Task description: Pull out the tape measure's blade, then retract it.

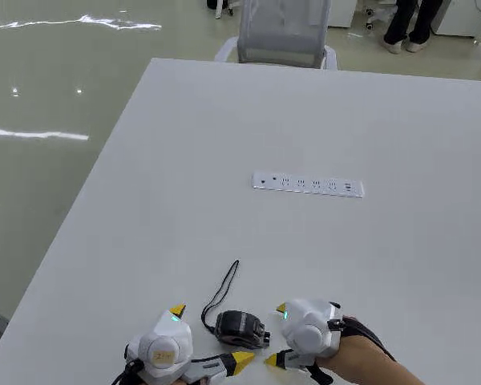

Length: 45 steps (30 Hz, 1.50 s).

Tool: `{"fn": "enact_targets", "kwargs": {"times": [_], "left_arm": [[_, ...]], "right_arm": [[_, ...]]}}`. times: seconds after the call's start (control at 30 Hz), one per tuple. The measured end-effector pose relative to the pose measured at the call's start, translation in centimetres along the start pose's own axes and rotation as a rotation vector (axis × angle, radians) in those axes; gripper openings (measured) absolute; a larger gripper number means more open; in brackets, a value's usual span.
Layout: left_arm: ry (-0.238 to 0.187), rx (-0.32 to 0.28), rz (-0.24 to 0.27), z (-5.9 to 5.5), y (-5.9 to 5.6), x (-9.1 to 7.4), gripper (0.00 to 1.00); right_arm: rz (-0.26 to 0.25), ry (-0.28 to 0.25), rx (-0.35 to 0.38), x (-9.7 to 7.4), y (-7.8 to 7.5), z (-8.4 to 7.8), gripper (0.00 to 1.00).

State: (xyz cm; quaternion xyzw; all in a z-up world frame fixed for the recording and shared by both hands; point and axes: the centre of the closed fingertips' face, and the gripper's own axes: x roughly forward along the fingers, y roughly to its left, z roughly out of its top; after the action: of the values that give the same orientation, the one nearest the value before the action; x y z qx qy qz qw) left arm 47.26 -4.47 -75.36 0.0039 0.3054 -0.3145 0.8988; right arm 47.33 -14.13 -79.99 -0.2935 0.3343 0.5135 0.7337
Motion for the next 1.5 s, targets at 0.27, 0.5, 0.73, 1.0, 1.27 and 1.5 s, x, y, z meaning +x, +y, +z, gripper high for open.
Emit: {"fn": "enact_targets", "kwargs": {"times": [0.27, 0.5, 0.73, 1.0, 1.27, 1.5], "left_arm": [[-0.036, 0.031, -0.015, 1.3, -0.1, -1.8, 0.99], [-0.051, 0.004, -0.007, 1.7, 0.6, -3.6, 0.99], [-0.07, -0.007, -0.029, 0.3, 1.4, -6.0, 0.99], [-0.073, -0.008, -0.003, -1.2, 3.5, -8.8, 0.99], [-0.052, -0.01, 0.036, -2.5, 6.0, -11.8, 0.99], [-0.069, -0.012, 0.053, -2.0, 8.1, -14.2, 0.99]], "right_arm": [[-0.088, -0.039, 0.116, -2.4, -0.5, 0.1, 1.0], [-0.187, -0.106, 0.236, -5.3, -1.0, -0.8, 1.0], [-0.255, -0.169, 0.332, -8.2, -0.1, -2.6, 1.0], [-0.327, -0.194, 0.415, -12.2, 0.8, -6.0, 1.0], [-0.412, -0.203, 0.488, -15.9, 1.0, -8.9, 1.0], [-0.457, -0.212, 0.552, -18.7, 2.0, -11.9, 1.0]]}}
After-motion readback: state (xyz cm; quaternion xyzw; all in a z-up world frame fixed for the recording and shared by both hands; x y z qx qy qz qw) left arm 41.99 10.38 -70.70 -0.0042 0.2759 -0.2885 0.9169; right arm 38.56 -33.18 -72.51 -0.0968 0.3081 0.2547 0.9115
